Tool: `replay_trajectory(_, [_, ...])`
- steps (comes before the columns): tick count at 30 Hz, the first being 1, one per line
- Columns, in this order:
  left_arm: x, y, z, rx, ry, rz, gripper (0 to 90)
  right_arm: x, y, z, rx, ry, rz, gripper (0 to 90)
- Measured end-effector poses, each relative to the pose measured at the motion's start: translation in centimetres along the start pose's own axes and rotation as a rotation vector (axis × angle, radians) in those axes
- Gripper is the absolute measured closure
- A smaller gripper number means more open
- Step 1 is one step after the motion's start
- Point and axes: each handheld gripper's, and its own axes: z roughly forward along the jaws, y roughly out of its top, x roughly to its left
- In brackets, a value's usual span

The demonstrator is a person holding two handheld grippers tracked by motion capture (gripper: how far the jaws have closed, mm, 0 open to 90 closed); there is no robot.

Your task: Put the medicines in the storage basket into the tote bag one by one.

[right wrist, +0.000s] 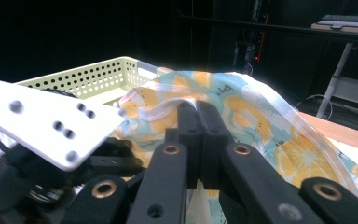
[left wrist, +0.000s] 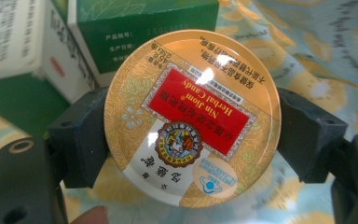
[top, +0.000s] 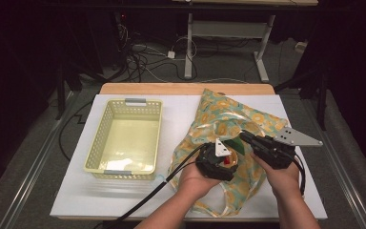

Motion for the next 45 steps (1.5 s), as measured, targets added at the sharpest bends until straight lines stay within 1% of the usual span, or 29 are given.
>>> replay_trajectory(4, [0.2,0.1,1.4,0.003,0.017,-0.002,18.9,-0.1,-0.1,0.0,0.002,0.003,0.005,90.0])
replay_trajectory(5, [0.2,0.0,1.6,0.003,0.018,-0.009,18.9,-0.1,-0.1,0.0,0.003,0.002,0.005,90.0])
replay_trajectory(6, [0.3,0.0,2.0,0.008,0.021,-0.012,18.9,-0.1,-0.1,0.0,0.002,0.000,0.004,90.0])
replay_trajectory(8, [0.4,-0.2,2.6,0.016,0.012,-0.026,18.8,-0.2,-0.1,0.0,0.004,0.002,0.007,90.0])
replay_trajectory(9, [0.5,-0.3,2.9,0.029,0.016,-0.018,18.9,-0.2,-0.2,0.0,0.004,0.002,0.007,90.0])
replay_trajectory(10, [0.4,-0.4,3.2,0.029,0.023,-0.025,18.8,-0.2,-0.2,0.0,0.003,0.002,0.008,90.0])
replay_trajectory(14, [0.5,-0.5,3.7,0.041,0.028,-0.018,18.8,-0.2,-0.2,0.0,0.002,0.002,0.008,90.0])
replay_trajectory(15, [0.4,-0.6,3.9,0.038,0.026,-0.030,18.7,-0.2,-0.2,0.0,0.002,0.002,0.008,90.0])
replay_trajectory(17, [0.5,-0.5,4.1,0.044,0.029,-0.019,18.7,-0.2,-0.2,0.0,0.002,0.002,0.009,90.0])
replay_trajectory(18, [0.4,-0.6,4.3,0.033,0.024,-0.043,18.7,-0.2,-0.2,0.0,0.002,0.002,0.008,90.0])
replay_trajectory(19, [0.5,-0.6,4.3,0.032,0.031,-0.040,18.7,-0.2,-0.2,0.0,0.002,0.002,0.008,90.0])
replay_trajectory(20, [0.6,-0.6,4.3,0.052,0.030,-0.018,18.7,-0.2,-0.2,0.0,0.002,0.002,0.008,90.0])
replay_trajectory(22, [0.6,-0.6,4.3,0.058,0.024,-0.018,18.7,-0.2,-0.2,0.0,0.003,0.003,0.008,90.0])
replay_trajectory(23, [0.6,-0.6,4.2,0.046,0.012,-0.035,18.6,-0.2,-0.1,0.0,0.002,0.003,0.007,90.0])
replay_trajectory(24, [0.5,-0.6,4.2,0.043,0.005,-0.042,18.5,-0.2,-0.1,-0.1,0.004,0.003,0.011,90.0])
replay_trajectory(25, [0.6,-0.5,4.0,0.055,0.002,-0.026,18.1,-0.3,-0.1,-0.1,0.000,0.004,0.005,90.0])
replay_trajectory(26, [0.6,-0.5,3.8,0.057,0.003,-0.025,16.6,-0.3,-0.1,-0.1,0.000,0.005,0.006,90.0])
replay_trajectory(27, [0.6,-0.5,3.5,0.051,-0.010,-0.042,14.7,-0.3,-0.1,-0.1,0.000,0.004,0.008,90.0])
replay_trajectory(28, [0.6,-0.4,3.3,0.034,-0.009,-0.053,13.5,-0.3,-0.1,-0.1,-0.001,0.003,0.008,90.0])
replay_trajectory(29, [0.7,-0.4,3.0,0.039,-0.021,-0.037,13.1,-0.3,-0.1,-0.1,0.000,0.003,0.008,90.0])
replay_trajectory(30, [0.6,-0.4,2.8,0.023,-0.018,-0.043,12.8,-0.3,-0.1,-0.1,-0.001,0.003,0.006,90.0])
replay_trajectory(31, [0.5,-0.4,2.5,0.019,-0.016,-0.047,10.9,-0.3,-0.1,-0.1,-0.001,0.003,0.007,90.0])
replay_trajectory(34, [0.4,-0.6,1.5,0.014,-0.035,-0.043,7.4,-0.3,-0.1,-0.1,-0.002,-0.001,0.009,90.0])
replay_trajectory(35, [0.2,-0.7,1.1,0.003,-0.039,-0.047,7.3,-0.3,-0.1,-0.1,0.000,0.000,0.007,90.0])
replay_trajectory(37, [0.0,-1.1,0.1,-0.014,-0.063,-0.049,7.3,-0.3,-0.2,-0.1,0.001,0.003,0.007,90.0])
replay_trajectory(40, [-0.1,-1.8,-1.5,-0.054,-0.097,-0.070,7.3,-0.3,-0.2,-0.1,0.004,0.002,0.007,90.0])
replay_trajectory(41, [-0.1,-2.2,-2.3,-0.062,-0.105,-0.068,7.4,-0.3,-0.2,-0.1,0.003,0.002,0.009,90.0])
replay_trajectory(44, [-0.3,-3.5,-4.4,-0.068,-0.098,-0.044,7.7,-0.3,-0.2,-0.2,0.003,0.000,0.009,90.0])
replay_trajectory(45, [-0.3,-4.0,-5.1,-0.069,-0.094,-0.043,7.8,-0.3,-0.2,-0.2,0.002,-0.001,0.006,90.0])
